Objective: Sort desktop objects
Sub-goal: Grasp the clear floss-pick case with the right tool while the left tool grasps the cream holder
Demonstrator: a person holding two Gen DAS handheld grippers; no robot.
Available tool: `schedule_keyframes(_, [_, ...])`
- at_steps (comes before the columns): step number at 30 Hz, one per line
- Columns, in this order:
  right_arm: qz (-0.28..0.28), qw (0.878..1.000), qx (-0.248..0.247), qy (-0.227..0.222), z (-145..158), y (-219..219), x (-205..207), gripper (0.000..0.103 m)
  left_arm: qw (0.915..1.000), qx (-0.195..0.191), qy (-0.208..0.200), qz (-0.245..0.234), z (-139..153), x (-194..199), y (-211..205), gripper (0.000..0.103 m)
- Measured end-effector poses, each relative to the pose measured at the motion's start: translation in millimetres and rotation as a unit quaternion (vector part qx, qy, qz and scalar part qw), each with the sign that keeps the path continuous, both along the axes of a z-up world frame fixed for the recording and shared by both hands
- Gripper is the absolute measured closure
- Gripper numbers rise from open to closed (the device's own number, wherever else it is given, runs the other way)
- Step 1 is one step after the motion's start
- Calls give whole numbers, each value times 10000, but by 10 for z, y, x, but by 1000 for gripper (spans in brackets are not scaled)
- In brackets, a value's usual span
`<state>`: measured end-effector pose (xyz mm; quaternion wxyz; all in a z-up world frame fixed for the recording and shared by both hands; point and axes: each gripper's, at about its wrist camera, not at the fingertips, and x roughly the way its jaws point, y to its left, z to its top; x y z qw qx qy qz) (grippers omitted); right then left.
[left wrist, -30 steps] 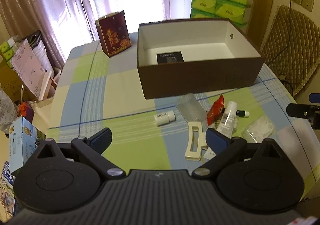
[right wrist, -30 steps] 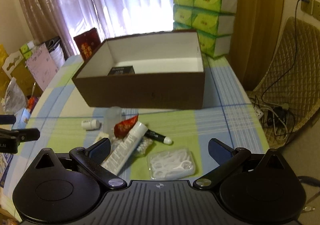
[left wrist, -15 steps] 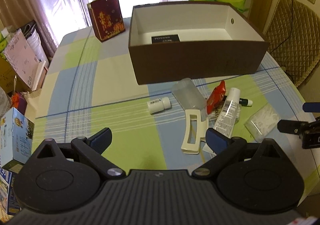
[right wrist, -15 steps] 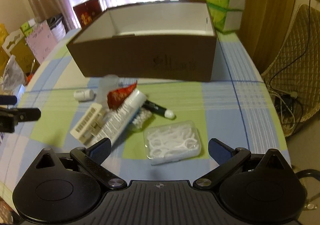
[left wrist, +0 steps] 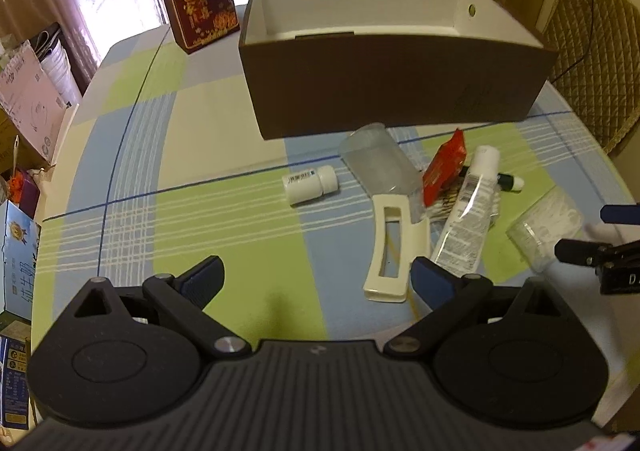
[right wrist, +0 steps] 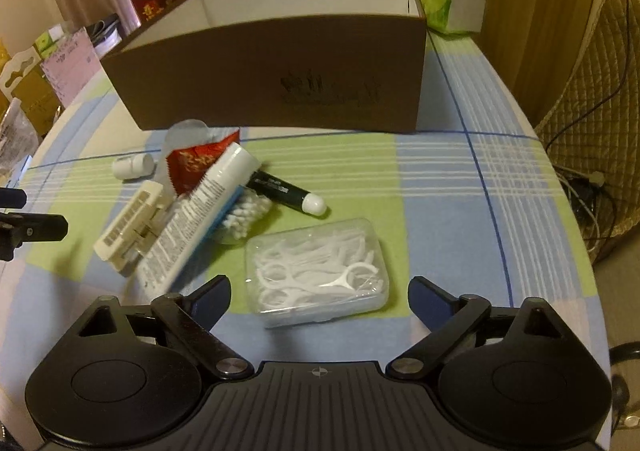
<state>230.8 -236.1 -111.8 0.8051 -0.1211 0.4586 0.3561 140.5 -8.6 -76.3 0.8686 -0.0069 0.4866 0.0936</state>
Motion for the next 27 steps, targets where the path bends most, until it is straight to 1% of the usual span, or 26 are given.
schedule_keyframes(5, [135,9999,-75,-43,-88,77,30,10,9999,-55,101,-27,-107,53,0,5])
schedule_keyframes(10, [307,9994,-158,-97,-163,173,64,11,9999,-82,114,-95,-147,104,-21,5])
schedule_keyframes(12, [407,9986,-275,-176,-201,209,61,19,9998,-102,110,-135,-159,127,-26,5])
schedule_keyframes(14, [451,9983,-287,-220,-213,212,60,20,9997,-117,124,-175,-180,150,-31,5])
schedule_keyframes(18, [297,9989,-288,-211,-214,152,132,20,9994,-159,161,-260,-224,181,-60,5])
schedule_keyframes(23, [29,9993,-335,-172,-192,24,259,20,9983,-219,217,-487,-305,245,-140,5])
schedule_keyframes(27, [-159,9991,-354,-155,-172,-76,313,20,9968,-239,214,-725,-400,333,-209,11])
